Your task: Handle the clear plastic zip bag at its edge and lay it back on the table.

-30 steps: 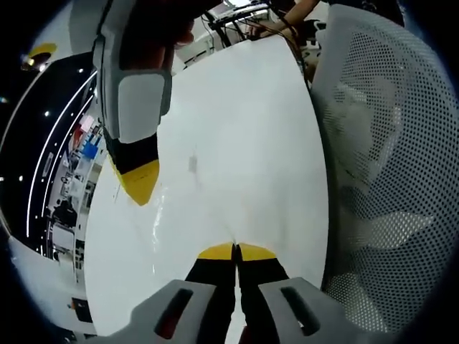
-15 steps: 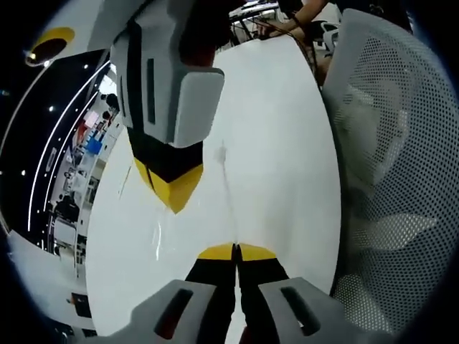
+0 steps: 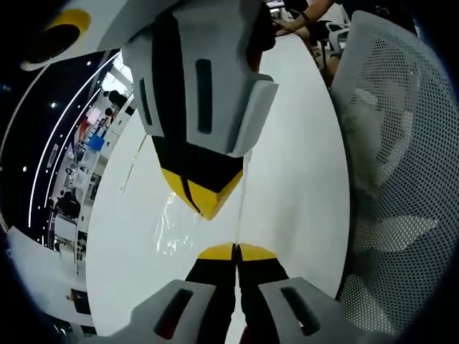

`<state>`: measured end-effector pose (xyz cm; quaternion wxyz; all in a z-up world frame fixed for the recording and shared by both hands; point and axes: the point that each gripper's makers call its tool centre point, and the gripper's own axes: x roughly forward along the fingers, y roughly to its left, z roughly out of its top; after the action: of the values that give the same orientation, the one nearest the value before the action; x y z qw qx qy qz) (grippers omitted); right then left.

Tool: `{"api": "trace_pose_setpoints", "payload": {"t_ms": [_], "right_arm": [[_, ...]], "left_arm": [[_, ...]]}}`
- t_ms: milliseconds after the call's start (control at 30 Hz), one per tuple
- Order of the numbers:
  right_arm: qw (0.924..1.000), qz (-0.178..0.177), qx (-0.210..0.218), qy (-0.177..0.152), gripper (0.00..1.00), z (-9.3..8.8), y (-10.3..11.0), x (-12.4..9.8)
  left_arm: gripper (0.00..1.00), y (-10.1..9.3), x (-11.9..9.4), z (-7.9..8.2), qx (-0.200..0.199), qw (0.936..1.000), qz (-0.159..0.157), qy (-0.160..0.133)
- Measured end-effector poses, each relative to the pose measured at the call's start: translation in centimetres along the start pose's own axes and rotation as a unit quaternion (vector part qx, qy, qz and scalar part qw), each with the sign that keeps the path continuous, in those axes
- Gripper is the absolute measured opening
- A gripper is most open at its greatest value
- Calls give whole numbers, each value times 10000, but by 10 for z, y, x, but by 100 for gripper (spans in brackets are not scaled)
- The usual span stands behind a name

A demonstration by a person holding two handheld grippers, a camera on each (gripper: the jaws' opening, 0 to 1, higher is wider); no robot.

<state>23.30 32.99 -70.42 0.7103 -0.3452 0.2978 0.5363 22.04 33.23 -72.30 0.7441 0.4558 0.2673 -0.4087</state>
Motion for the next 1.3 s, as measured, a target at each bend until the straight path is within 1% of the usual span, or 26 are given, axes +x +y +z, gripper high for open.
{"api": "trace_pose_setpoints", "payload": {"t_ms": [133,267,433,567,700,800,900,1000,1100,1200,1300], "right_arm": [[10000,16,42,16,0,-2,-1,1],[9999,-57,148,36,0,-4,-8,1],[9989,-187,418,-68,5,-7,-13,-6],[9975,-281,621,-166,7,-10,-20,-10],[9968,-390,674,-202,9,-11,-23,-19],[9957,-461,761,-255,9,-13,-23,-27],[9955,-529,743,-253,9,-18,-23,-30],[9939,-606,887,-242,9,-26,-23,-36],[9914,-627,1115,-283,10,-31,-21,-38],[9901,-701,1188,-251,10,-38,-18,-42],[9888,-721,1281,-266,10,-40,-16,-40]], "left_arm": [[0,2,2,0,13,10000,-7,8],[0,2,6,0,95,9999,4,32],[0,3,10,-3,147,9999,2,71],[0,0,16,-5,254,9996,-20,112],[0,-7,22,-6,356,9992,-60,151],[0,-8,24,-8,406,9990,-6,159],[0,-8,26,-9,398,9991,39,158],[0,-11,31,-10,449,9988,41,183],[0,-12,33,-8,442,9989,56,162],[0,-12,34,-6,495,9986,82,151],[0,-9,35,-6,490,9986,117,142]]}}
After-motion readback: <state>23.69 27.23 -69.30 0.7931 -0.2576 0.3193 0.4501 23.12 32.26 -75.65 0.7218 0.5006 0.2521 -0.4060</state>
